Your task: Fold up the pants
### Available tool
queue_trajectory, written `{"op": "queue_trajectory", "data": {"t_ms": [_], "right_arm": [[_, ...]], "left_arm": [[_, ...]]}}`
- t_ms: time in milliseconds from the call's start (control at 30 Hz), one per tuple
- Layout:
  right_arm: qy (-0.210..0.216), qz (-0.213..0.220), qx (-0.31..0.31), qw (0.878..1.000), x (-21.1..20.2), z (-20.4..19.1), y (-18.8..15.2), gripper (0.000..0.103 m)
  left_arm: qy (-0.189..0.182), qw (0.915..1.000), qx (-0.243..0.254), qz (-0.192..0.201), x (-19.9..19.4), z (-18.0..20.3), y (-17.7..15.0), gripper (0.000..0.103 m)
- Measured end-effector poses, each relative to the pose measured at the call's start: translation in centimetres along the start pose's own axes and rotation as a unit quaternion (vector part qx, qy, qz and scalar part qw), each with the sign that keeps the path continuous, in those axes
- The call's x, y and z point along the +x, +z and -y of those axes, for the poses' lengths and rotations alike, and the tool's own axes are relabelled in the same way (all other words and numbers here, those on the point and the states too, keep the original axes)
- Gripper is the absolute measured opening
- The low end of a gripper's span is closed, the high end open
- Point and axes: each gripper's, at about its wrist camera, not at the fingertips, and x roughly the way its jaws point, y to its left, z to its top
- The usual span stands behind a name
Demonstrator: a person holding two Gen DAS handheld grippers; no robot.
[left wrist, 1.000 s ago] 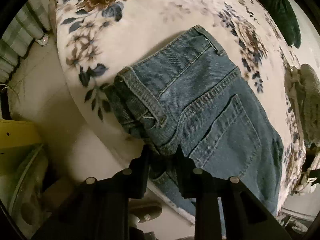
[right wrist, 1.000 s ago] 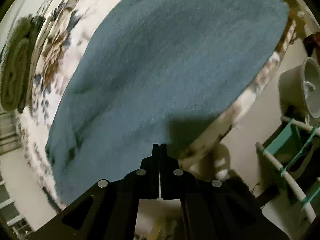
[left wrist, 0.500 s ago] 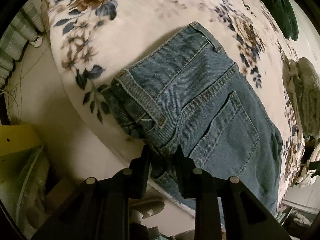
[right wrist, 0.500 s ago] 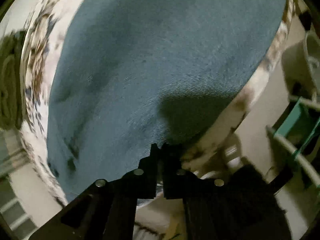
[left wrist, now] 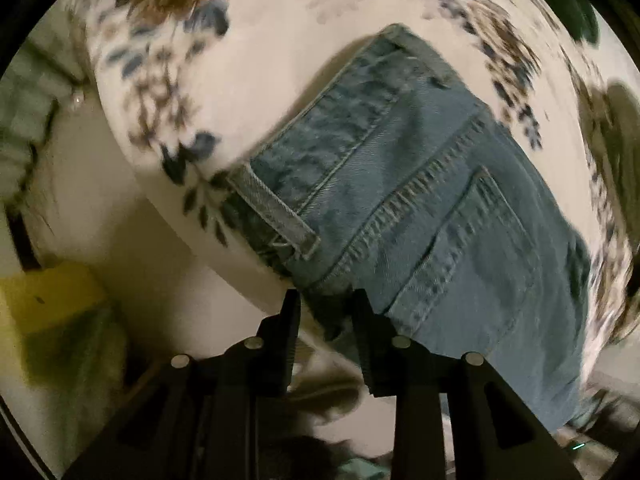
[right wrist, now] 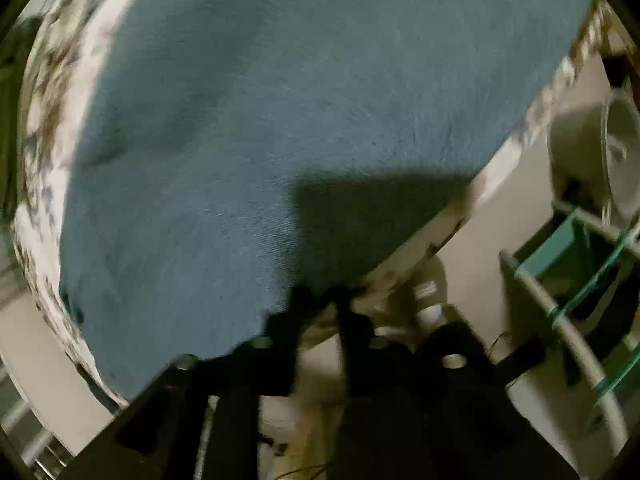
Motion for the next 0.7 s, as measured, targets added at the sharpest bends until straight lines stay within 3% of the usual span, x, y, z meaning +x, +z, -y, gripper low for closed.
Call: {"op": "queue_trajectory", "data": {"t_ms": [33,133,167,200,333,467,533,667,700], "right_arm": [[0.008,0.013,-0.016,1.0,-1.2,-0.4,-0.2,0.038],[0.036,0.037,-0.039,0.998,-3.8,-0.2,-0.5,0.048],[0.047,0.047,-0.039,0.997,-4.6,0.1,-0.3,0.05],[0.057,0.058,-0.035,0.996,-5.4,0.9,0.0,0.054],[0.091,0.108,0.029,0.99,-7.6,6.7,2.5,0.067],[0.122,0.173,0.098,0.972,-9.0,13.9,5.4,0.067],[0.162,0.207,0.13,0.956,-9.1,17.7,7.1,0.067],[0.218,0.259,0.16,0.927,-8.3,22.5,9.9,0.066],[0.245,0.277,0.163,0.915,-8.2,23.4,10.3,0.066]], "left_arm": [[0.019,0.9995,0.024,0.008,-1.1,0.9,-0.3,0.032],[0.046,0.9938,0.092,0.041,-3.5,4.0,-1.5,0.06],[0.052,0.9904,0.118,0.05,-4.2,5.6,-2.1,0.083],[0.056,0.986,0.146,0.057,-4.6,7.5,-2.9,0.095],[0.045,0.9688,0.236,0.06,-3.6,14.9,-6.2,0.095],[-0.005,0.956,0.293,0.019,0.1,23.8,-9.7,0.095],[-0.02,0.9452,0.326,0.006,2.1,27.8,-11.8,0.095],[-0.003,0.9171,0.399,0.0,6.3,34.3,-16.2,0.095],[-0.005,0.913,0.408,-0.008,7.3,35.4,-17.0,0.095]]}}
